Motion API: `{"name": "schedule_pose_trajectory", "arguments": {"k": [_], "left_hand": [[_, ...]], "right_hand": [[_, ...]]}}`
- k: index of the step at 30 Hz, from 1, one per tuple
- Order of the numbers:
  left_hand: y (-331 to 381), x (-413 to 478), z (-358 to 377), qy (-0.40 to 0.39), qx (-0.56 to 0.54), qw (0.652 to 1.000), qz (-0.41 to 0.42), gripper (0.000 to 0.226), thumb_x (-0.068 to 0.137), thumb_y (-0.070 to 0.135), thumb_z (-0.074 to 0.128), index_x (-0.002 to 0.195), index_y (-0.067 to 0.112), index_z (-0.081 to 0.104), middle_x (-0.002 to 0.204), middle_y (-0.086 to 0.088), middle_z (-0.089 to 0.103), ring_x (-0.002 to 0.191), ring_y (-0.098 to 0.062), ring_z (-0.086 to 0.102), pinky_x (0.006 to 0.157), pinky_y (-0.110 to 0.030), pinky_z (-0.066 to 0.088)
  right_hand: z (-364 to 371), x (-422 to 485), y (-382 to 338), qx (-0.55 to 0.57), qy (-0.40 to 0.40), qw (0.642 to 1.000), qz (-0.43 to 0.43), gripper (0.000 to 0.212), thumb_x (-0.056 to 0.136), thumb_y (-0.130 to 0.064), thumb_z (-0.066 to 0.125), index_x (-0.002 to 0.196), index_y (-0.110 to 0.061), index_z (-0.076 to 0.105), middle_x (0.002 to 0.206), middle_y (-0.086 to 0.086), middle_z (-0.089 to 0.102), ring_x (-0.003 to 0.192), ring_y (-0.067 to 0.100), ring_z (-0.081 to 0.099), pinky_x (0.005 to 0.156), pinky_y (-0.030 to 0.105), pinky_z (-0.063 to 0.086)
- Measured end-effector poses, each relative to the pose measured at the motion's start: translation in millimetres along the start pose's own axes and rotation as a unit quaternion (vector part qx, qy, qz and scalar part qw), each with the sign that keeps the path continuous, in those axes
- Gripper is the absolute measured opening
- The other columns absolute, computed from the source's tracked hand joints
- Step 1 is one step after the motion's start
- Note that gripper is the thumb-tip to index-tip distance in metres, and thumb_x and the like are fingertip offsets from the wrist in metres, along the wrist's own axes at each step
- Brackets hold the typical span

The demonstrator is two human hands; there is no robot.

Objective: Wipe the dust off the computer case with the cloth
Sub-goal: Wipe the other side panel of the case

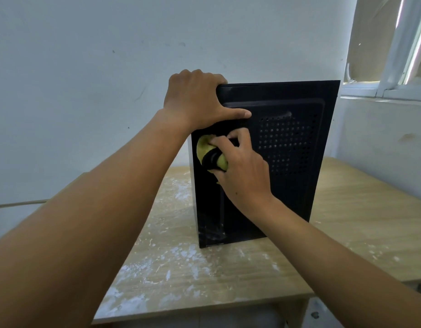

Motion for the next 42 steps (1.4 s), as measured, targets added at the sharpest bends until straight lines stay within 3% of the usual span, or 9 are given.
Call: {"name": "schedule_pose_trajectory", "arguments": {"k": [5,13,16,19,21,24,30,35,42], "left_hand": [[0.4,0.5,0.5,-0.009,0.006,1.000,0.003,0.083,0.065,0.091,0.049,0.123,0.034,0.063,0.108,0.003,0.069,0.102,-0.026,0.061,0.076,-0.031,0.033],[-0.7,0.5,0.9,-0.003,0.004,1.000,-0.005,0.081,0.064,0.092,0.050,0.120,0.035,0.064,0.104,0.005,0.069,0.100,-0.025,0.061,0.076,-0.030,0.031],[-1.2,0.5,1.0,-0.004,0.003,1.000,-0.009,0.082,0.063,0.092,0.049,0.120,0.036,0.064,0.104,0.005,0.069,0.101,-0.025,0.060,0.077,-0.031,0.032],[-1.4,-0.1,0.8,-0.006,0.006,1.000,-0.010,0.082,0.063,0.092,0.049,0.120,0.036,0.064,0.104,0.005,0.069,0.101,-0.025,0.060,0.077,-0.031,0.032],[-0.9,-0.1,0.8,-0.006,0.005,1.000,-0.010,0.081,0.064,0.092,0.050,0.120,0.035,0.064,0.104,0.005,0.069,0.101,-0.025,0.060,0.077,-0.031,0.031],[-0.3,0.0,0.5,-0.005,0.003,1.000,-0.010,0.081,0.064,0.091,0.050,0.119,0.034,0.065,0.104,0.005,0.069,0.100,-0.025,0.060,0.077,-0.030,0.031],[0.2,-0.4,-0.6,-0.002,0.006,1.000,-0.005,0.081,0.065,0.091,0.050,0.121,0.034,0.064,0.104,0.004,0.069,0.100,-0.025,0.061,0.078,-0.030,0.031],[0.3,-0.7,-0.8,-0.002,0.003,1.000,-0.005,0.081,0.065,0.091,0.050,0.119,0.033,0.065,0.103,0.004,0.069,0.099,-0.025,0.061,0.077,-0.030,0.032],[0.7,-1.1,-0.8,0.001,0.003,1.000,-0.004,0.081,0.065,0.091,0.049,0.119,0.033,0.065,0.102,0.005,0.069,0.097,-0.021,0.061,0.076,-0.030,0.031]], "right_hand": [[20.1,-32.8,10.0,-0.020,-0.035,0.999,-0.005,0.057,0.050,-0.021,0.093,0.100,-0.018,0.064,0.102,0.009,0.055,0.057,0.009,0.034,0.040,0.013,0.019],[57.2,-91.8,25.4,-0.011,-0.109,0.994,0.018,0.062,0.041,-0.024,0.096,0.095,-0.019,0.066,0.095,0.005,0.056,0.047,0.012,0.053,0.035,0.018,0.035],[72.1,-113.9,29.7,-0.032,-0.148,0.988,0.011,0.066,0.035,-0.021,0.097,0.093,-0.020,0.067,0.092,0.004,0.056,0.046,0.012,0.053,0.035,0.017,0.031],[84.0,-135.3,32.3,-0.066,-0.175,0.982,-0.011,0.056,0.038,-0.009,0.092,0.087,-0.021,0.068,0.085,0.004,0.054,0.044,0.013,0.048,0.035,0.017,0.024],[88.8,-145.2,33.2,-0.080,-0.185,0.979,-0.022,0.049,0.042,-0.005,0.090,0.084,-0.020,0.069,0.083,0.003,0.052,0.046,0.012,0.047,0.033,0.018,0.028],[89.4,-148.2,34.4,-0.082,-0.185,0.979,-0.022,0.049,0.043,-0.006,0.090,0.084,-0.021,0.069,0.084,0.002,0.053,0.049,0.011,0.048,0.033,0.018,0.033],[72.6,-127.1,36.7,-0.014,-0.177,0.984,0.033,0.075,0.034,-0.015,0.096,0.101,-0.024,0.064,0.099,0.002,0.054,0.059,0.013,0.058,0.038,0.019,0.043],[37.0,-66.7,16.8,0.016,-0.109,0.994,0.021,0.068,0.047,-0.017,0.094,0.108,-0.022,0.064,0.107,0.005,0.053,0.066,0.016,0.060,0.050,0.018,0.038],[20.5,-21.0,-1.8,0.039,-0.038,0.998,-0.009,0.059,0.059,-0.013,0.088,0.112,-0.019,0.063,0.111,0.008,0.051,0.068,0.015,0.050,0.045,0.025,0.039]]}}
Point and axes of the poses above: each hand's wrist, its own x-axis towards the middle knuckle, its own z-axis out of the palm, y = z × x, the point moved 8 cm from there along x, towards the middle knuckle
